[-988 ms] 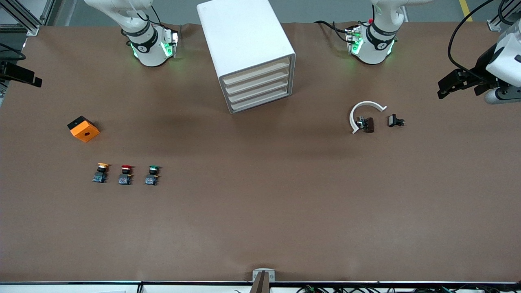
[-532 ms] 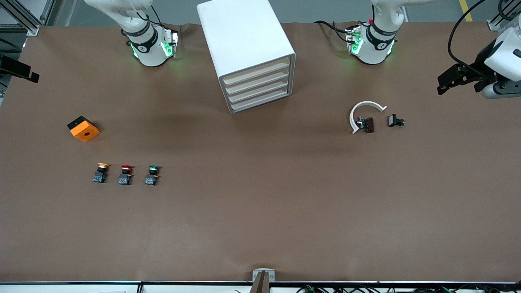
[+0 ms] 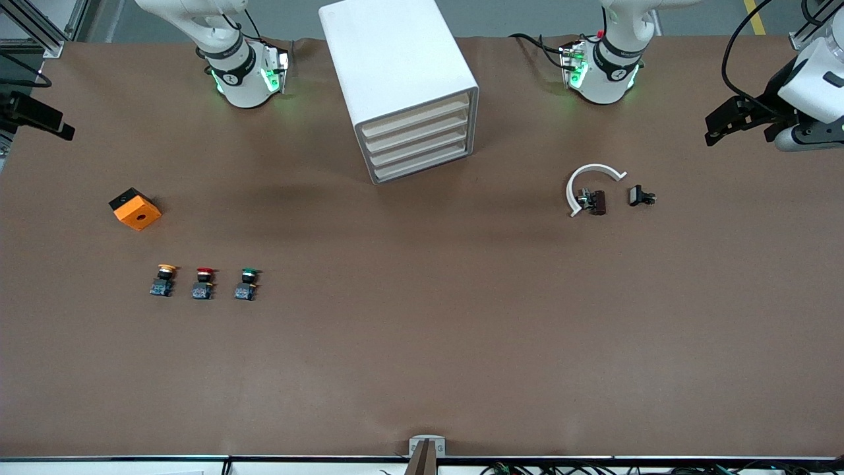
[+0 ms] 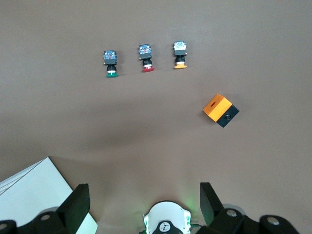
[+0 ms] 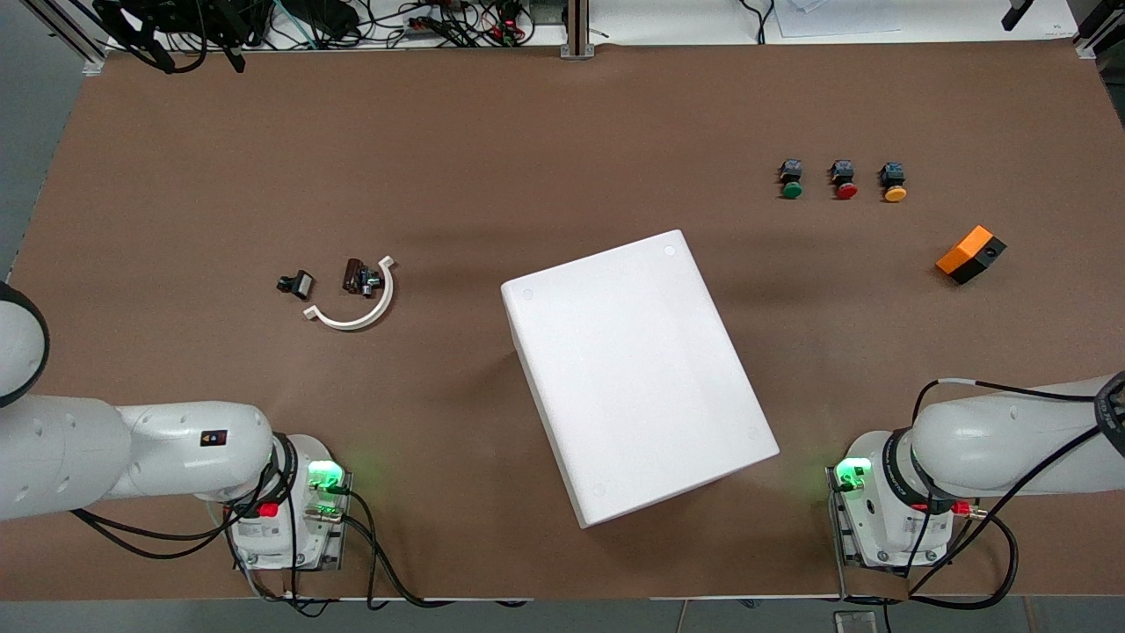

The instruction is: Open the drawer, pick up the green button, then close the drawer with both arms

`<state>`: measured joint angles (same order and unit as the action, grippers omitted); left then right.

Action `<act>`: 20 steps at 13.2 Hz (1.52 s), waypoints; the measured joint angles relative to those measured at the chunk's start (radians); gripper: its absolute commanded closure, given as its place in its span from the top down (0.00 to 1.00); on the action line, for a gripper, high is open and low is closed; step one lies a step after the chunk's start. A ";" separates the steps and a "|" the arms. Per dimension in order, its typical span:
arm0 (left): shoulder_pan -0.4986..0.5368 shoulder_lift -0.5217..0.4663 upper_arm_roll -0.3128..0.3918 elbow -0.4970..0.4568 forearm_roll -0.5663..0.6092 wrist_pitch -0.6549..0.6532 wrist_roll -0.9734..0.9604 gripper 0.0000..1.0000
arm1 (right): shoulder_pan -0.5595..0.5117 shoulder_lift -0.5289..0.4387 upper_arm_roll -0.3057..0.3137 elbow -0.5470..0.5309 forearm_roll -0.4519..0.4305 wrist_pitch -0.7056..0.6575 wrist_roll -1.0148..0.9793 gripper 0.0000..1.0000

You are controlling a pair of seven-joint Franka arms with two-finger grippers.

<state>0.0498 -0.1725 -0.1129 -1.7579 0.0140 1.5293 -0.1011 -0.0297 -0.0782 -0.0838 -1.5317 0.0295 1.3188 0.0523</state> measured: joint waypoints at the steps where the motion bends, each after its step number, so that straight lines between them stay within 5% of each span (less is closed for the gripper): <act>1: 0.000 0.000 0.000 -0.001 0.000 0.000 0.000 1.00 | 0.000 -0.027 0.000 -0.031 0.000 0.013 0.000 1.00; 20: 0.000 0.003 0.000 -0.012 0.000 0.004 0.000 1.00 | 0.004 -0.073 0.002 -0.075 -0.014 0.132 -0.046 1.00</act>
<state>0.0497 -0.1695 -0.1129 -1.7694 0.0140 1.5333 -0.1009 -0.0257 -0.1514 -0.0822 -1.6067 0.0159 1.4503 0.0060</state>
